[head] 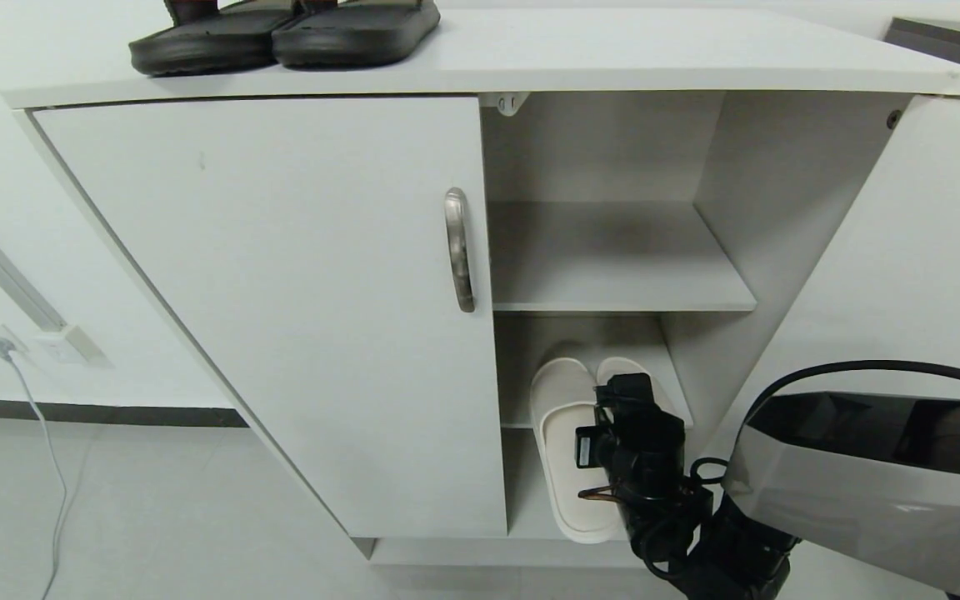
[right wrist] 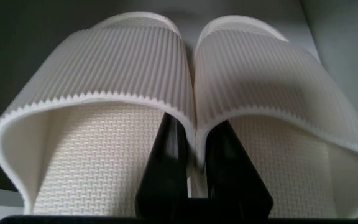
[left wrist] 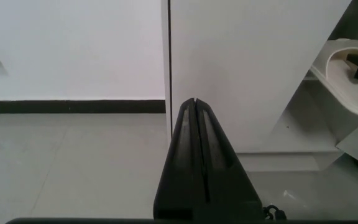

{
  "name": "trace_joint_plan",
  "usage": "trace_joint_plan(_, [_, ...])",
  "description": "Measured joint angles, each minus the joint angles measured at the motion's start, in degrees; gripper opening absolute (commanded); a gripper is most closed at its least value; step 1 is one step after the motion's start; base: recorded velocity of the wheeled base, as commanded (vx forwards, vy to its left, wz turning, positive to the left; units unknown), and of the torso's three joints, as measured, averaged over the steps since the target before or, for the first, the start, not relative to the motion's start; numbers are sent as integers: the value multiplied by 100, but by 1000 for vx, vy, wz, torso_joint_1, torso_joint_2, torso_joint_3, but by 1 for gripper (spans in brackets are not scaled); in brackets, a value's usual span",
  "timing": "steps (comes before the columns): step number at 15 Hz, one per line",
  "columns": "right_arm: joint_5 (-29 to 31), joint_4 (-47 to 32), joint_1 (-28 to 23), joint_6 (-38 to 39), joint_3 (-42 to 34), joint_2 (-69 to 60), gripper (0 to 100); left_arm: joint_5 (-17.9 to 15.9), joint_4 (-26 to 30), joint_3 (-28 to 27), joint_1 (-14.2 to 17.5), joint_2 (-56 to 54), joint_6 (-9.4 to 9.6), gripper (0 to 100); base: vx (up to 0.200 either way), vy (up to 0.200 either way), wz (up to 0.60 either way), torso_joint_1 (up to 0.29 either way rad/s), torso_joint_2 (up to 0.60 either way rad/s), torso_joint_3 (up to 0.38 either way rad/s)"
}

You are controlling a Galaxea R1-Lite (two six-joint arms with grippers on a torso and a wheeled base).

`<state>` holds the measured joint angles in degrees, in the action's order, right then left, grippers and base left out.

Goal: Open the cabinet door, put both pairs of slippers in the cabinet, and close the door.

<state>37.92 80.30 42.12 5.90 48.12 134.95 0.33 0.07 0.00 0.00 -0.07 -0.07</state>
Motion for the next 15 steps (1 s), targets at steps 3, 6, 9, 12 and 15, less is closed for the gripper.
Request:
trace_joint_plan(3, [-2,-33,-4,-5,34,2,0,0,0,0,0,0,0,0,0,0,0,0,0,0])
trace_joint_plan(6, [-5,-238,-28,-10,201,5,0,-1,0,0,0,0,0,0,0,0,0,0,0,0])
trace_joint_plan(9, [-29,-755,-116,-5,649,5,0,0,0,0,0,0,0,0,0,0,0,0,0,0])
trace_joint_plan(12, [-54,-1436,-266,20,1318,24,0,-1,0,0,0,0,0,0,0,0,0,0,0,0])
trace_joint_plan(15, [-56,-1721,-389,22,1921,129,0,0,0,0,0,0,0,0,0,0,0,0,0,0])
